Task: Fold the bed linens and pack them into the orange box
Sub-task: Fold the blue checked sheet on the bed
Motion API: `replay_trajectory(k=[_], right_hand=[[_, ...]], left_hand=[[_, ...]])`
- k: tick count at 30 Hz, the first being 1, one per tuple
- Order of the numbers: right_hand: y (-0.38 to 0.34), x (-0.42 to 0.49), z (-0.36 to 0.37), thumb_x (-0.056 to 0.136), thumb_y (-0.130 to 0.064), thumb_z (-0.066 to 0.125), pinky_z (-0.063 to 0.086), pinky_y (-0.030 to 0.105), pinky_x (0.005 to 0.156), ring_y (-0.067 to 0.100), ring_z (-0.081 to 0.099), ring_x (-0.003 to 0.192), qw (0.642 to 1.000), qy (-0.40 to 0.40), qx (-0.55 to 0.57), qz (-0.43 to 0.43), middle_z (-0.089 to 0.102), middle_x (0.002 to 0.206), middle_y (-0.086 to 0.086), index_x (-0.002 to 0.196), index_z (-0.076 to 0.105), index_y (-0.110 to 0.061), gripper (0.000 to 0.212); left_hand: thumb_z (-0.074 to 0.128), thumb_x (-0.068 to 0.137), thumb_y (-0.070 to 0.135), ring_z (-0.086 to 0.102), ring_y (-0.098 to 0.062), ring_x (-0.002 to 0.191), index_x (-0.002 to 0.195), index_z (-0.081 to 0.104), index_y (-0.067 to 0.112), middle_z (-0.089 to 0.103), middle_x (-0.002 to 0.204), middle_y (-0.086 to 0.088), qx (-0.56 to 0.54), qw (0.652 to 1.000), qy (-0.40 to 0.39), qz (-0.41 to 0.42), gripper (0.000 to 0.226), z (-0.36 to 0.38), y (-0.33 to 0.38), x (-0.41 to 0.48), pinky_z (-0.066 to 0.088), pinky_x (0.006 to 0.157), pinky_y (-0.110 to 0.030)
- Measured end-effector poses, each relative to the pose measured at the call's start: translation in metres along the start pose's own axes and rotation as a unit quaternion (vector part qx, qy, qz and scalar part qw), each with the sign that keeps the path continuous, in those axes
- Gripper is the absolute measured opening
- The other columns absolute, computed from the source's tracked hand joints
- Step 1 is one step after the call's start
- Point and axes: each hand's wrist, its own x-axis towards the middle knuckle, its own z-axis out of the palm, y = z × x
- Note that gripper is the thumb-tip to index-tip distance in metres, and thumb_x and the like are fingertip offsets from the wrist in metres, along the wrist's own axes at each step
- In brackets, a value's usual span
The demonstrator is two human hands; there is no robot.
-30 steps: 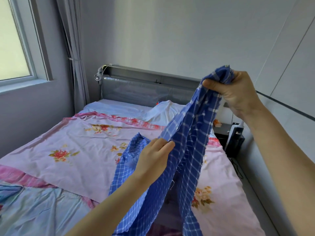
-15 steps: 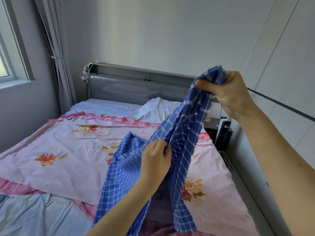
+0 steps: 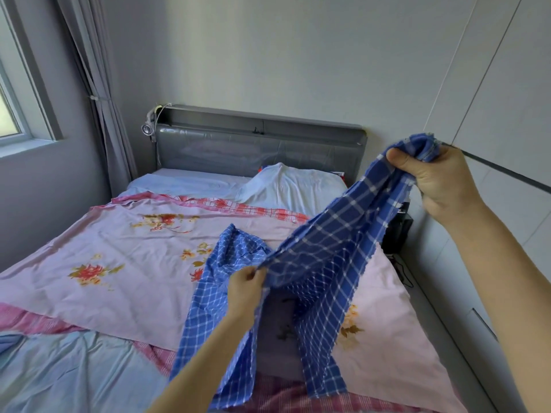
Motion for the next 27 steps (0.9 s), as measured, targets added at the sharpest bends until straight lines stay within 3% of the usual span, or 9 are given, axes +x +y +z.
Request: replay_trajectory(k=[2,7,10,13,16,18,20,22,27], right_hand=[[0.022,0.004,-0.025,0.044,-0.046,0.082,0.056,0.025,0.068,0.007,0.066,0.064,0.996,0.07,-0.035,0.046,0.069,0.062,-0.01,0.057,0.073,-0.026,0.026],[0.086,-0.013,-0.07,0.08,-0.01,0.073,0.051,0.025,0.062,0.023,0.058,0.079,0.963,0.123,-0.159,0.182,0.061,0.085,0.008,0.082,0.065,-0.009,0.008],[0.116,-0.033,-0.08,0.079,-0.012,0.074,0.043,0.034,0.069,0.032,0.06,0.085,0.922,0.06,-0.283,0.257,0.063,0.089,0.018,0.092,0.066,0.007,0.024],[0.113,-0.045,-0.059,0.067,-0.042,0.073,0.044,0.034,0.069,0.031,0.061,0.086,0.854,-0.068,-0.458,0.236,0.063,0.083,0.009,0.081,0.064,-0.014,0.033],[0.077,-0.067,0.001,0.061,-0.065,0.072,0.049,0.028,0.088,0.01,0.061,0.102,0.924,-0.205,-0.266,0.184,0.063,0.11,-0.01,0.114,0.057,-0.032,0.064],[0.059,-0.084,0.042,0.062,-0.067,0.071,0.051,0.024,0.083,0.008,0.064,0.1,0.936,-0.284,-0.138,0.159,0.067,0.11,-0.006,0.113,0.06,-0.037,0.06],[0.055,-0.093,0.066,0.076,-0.048,0.071,0.048,0.038,0.071,0.021,0.063,0.079,0.939,-0.295,-0.164,0.07,0.068,0.093,0.012,0.099,0.068,-0.018,0.038],[0.055,-0.092,0.078,0.082,-0.03,0.071,0.04,0.04,0.06,0.026,0.051,0.061,0.948,-0.244,-0.203,0.007,0.06,0.074,0.024,0.084,0.066,0.002,0.033],[0.049,-0.098,0.097,0.082,-0.019,0.072,0.029,0.021,0.05,0.009,0.036,0.047,0.948,-0.216,-0.231,-0.04,0.042,0.048,0.005,0.059,0.06,-0.004,0.03]], left_hand=[[0.057,0.092,0.009,0.037,-0.01,0.045,0.067,0.061,0.006,0.048,0.05,0.002,-0.013,1.0,-0.021,0.004,0.025,-0.019,0.021,0.013,0.029,0.045,-0.021],[0.06,0.09,0.012,0.043,-0.015,0.056,0.075,0.063,-0.003,0.053,0.061,-0.01,0.097,0.981,-0.12,0.117,0.021,-0.052,0.084,0.019,0.033,0.053,-0.021],[0.059,0.09,0.017,0.05,-0.018,0.064,0.082,0.067,-0.004,0.06,0.075,-0.027,0.192,0.95,-0.178,0.173,0.023,-0.051,0.117,0.008,0.039,0.062,-0.025],[0.062,0.088,0.02,0.049,-0.017,0.066,0.086,0.065,-0.008,0.061,0.084,-0.031,0.24,0.925,-0.205,0.212,0.028,-0.044,0.144,-0.004,0.039,0.067,-0.029],[0.064,0.087,0.02,0.047,-0.016,0.063,0.085,0.068,-0.004,0.062,0.082,-0.028,0.267,0.909,-0.235,0.219,0.024,-0.035,0.161,-0.014,0.038,0.063,-0.027],[0.065,0.086,0.017,0.049,-0.014,0.062,0.082,0.071,0.004,0.065,0.076,-0.02,0.28,0.9,-0.252,0.221,0.015,-0.033,0.165,-0.021,0.039,0.06,-0.023],[0.065,0.086,0.017,0.05,-0.01,0.06,0.077,0.071,0.011,0.064,0.069,-0.01,0.279,0.898,-0.257,0.225,0.012,-0.033,0.167,-0.023,0.04,0.057,-0.02],[0.066,0.086,0.017,0.05,-0.01,0.06,0.078,0.071,0.011,0.065,0.07,-0.011,0.268,0.903,-0.241,0.233,0.011,-0.041,0.164,-0.022,0.04,0.058,-0.023],[0.071,0.08,0.015,0.051,-0.001,0.054,0.08,0.068,0.011,0.06,0.063,0.007,0.269,0.91,-0.166,0.267,0.005,-0.071,0.12,-0.022,0.039,0.055,-0.013]])
